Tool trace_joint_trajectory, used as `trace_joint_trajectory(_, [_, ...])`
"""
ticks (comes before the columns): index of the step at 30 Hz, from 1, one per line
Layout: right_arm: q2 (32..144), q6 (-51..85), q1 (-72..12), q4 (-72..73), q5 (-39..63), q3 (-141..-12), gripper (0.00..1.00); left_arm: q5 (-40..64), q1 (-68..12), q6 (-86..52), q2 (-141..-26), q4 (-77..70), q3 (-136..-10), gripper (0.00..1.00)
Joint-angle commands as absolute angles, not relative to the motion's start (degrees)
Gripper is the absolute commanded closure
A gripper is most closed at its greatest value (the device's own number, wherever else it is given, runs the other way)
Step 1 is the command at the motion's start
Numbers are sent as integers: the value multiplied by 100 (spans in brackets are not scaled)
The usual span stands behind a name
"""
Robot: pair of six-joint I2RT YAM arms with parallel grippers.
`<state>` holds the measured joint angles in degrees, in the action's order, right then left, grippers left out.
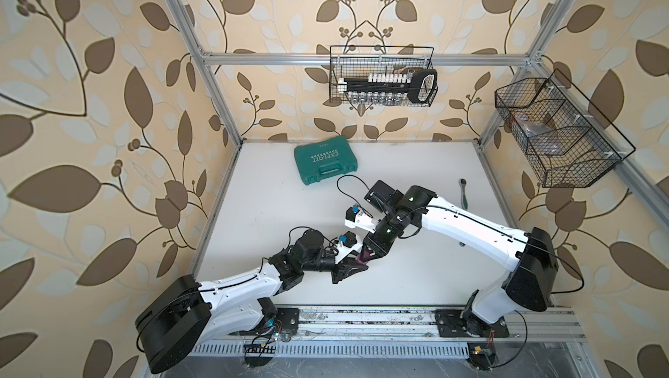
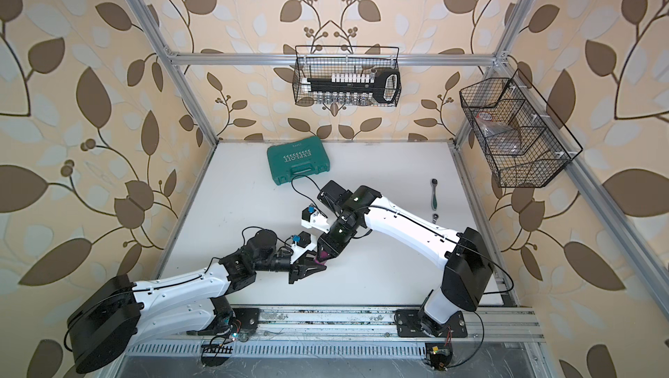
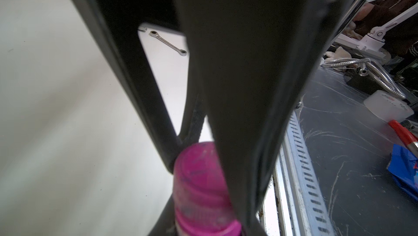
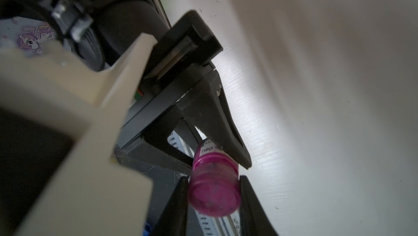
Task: Close the paint jar lid
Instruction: Screw the lid onto the paint jar.
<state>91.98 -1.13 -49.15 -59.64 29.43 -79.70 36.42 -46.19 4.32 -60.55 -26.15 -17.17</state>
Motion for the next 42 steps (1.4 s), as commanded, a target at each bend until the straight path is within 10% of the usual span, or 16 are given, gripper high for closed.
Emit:
trace_joint_trajectory(1, [9425, -501, -5222, -5909, 3345, -8119, 77, 3859, -4676, 452, -6029, -3124, -2267, 100])
trace_joint_trajectory(27, [9747, 441, -5346, -5612, 3391, -8237, 75, 3430, -4753, 514, -6023, -3263, -2382, 100])
trace_joint_trajectory(42, [9532, 782, -4991, -5511, 3751, -8361, 57, 3393, -4764, 512, -6036, -3252, -2236, 100])
